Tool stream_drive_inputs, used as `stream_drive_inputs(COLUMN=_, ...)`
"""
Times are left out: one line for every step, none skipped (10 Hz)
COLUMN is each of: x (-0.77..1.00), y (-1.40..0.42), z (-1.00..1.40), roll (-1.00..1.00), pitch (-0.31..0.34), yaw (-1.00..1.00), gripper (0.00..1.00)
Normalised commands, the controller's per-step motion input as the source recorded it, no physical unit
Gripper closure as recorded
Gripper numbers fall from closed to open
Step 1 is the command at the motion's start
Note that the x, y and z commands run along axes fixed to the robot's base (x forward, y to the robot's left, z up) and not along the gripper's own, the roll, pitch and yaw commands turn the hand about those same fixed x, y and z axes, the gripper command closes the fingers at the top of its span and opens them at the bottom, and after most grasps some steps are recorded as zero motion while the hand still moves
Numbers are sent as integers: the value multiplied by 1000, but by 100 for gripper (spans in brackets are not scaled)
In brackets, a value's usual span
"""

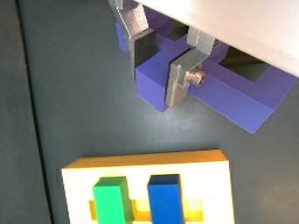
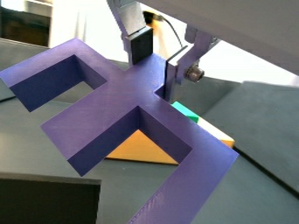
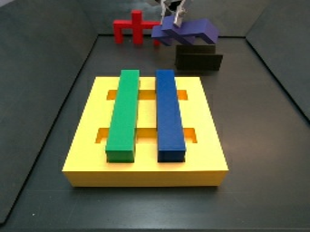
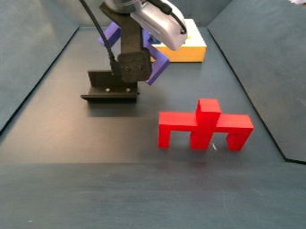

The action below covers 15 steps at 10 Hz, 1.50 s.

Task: Pick up the purple object. Move up. Place the purple object on the fixture. Regrasp the purple object. Move to above the board. Insert the purple object.
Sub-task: Place the purple object on the fixture.

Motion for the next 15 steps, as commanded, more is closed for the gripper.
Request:
stream_drive_inputs(x=466, y=0, z=0, roll=-80, pitch=477, yaw=454, gripper=100)
stream_drive_inputs(x=466, y=0, z=0, roll=-77, pitch=469, yaw=463, gripper=100)
stream_drive_inputs(x=474, y=0, z=0, roll=-71, pitch=466, yaw=454, gripper=100)
stream_drive_inputs(x=506, y=0, z=0, roll=-74, pitch=474, yaw=431, gripper=100)
stream_drive_inputs(x=531, y=0, z=0, roll=-94, pitch=489, yaw=400, gripper=100)
stream_drive_inputs(x=511, y=0, z=40, roll=-94, pitch=574, yaw=366, gripper=100)
stream_drive_inputs(x=597, y=0, z=-26, roll=-200, pitch=491, yaw=349, gripper=100)
stream_drive_inputs(x=706, y=0, z=-177, roll=-243, pitch=360, yaw=317, gripper=100)
stream_drive_inputs(x=857, y=0, z=-266, roll=-323, pitch=206, yaw=206, gripper=100)
stream_drive_inputs(x=909, y=151, z=-177, roll=-531, pitch=0, yaw=37, gripper=100)
stream_drive_inputs(x=897, y=234, z=-83, roll=-537, pitch=0, yaw=11, gripper=100)
stream_drive_inputs(x=849, y=326, z=94, roll=-520, pitch=206, yaw=0, gripper=100)
stream_drive_inputs(x=806, y=326, z=234, roll=-520, pitch=263, yaw=0, gripper=100)
stream_drive_inputs(x=811, y=349, z=274, roll=-503, pitch=280, yaw=0, gripper=100)
stream_drive_inputs(x=780, y=297, z=257, roll=-483, pitch=289, yaw=11, gripper=100)
